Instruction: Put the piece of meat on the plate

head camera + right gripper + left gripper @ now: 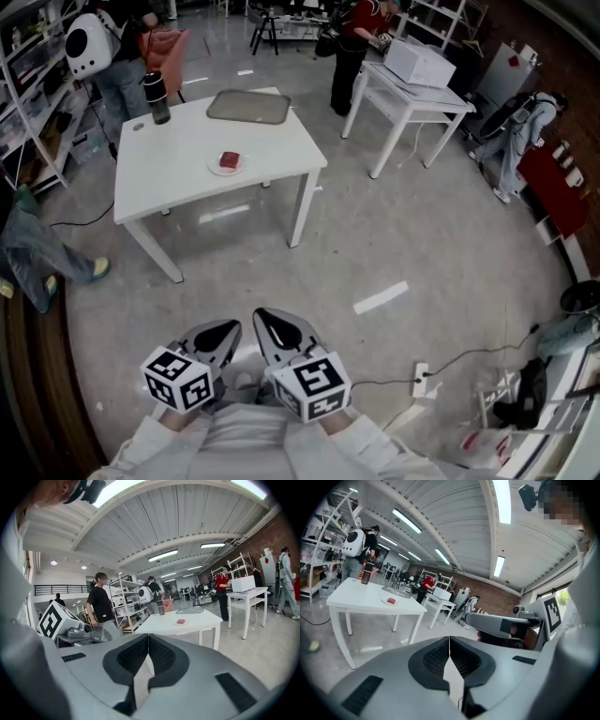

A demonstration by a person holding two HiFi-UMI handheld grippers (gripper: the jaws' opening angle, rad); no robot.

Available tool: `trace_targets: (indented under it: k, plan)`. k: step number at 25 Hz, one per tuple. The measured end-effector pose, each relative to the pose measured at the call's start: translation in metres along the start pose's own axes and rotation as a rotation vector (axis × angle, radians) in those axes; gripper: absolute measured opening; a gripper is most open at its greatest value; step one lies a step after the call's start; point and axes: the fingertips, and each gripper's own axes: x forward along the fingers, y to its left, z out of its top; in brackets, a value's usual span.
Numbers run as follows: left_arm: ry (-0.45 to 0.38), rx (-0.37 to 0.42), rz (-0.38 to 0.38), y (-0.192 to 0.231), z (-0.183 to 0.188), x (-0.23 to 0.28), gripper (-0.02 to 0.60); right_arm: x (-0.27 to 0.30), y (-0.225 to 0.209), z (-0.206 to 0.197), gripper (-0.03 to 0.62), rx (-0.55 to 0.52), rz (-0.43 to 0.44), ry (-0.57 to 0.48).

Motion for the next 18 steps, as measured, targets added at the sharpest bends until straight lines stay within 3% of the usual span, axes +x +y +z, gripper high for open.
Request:
trace_targets:
  k: [5,11,18]
  plan:
    - [-0.029,-0.018,0.018,-0.002,0.005,0.008,0.012,-0.004,-0.020,0.002,0.015,-0.015,-0.022,-0.004]
    - [-0.063,-0.003,0.069,-0.004,0.002,0.016,0.012,-0.007,-0.025,-0.004,0.015,-0.004,0.025,0.013]
    - [-0.068,-0.069,0.008,-0.004,-0.001,0.036,0.012,0.001,-0.032,-0.014,0.015,0.013,0.053,0.045]
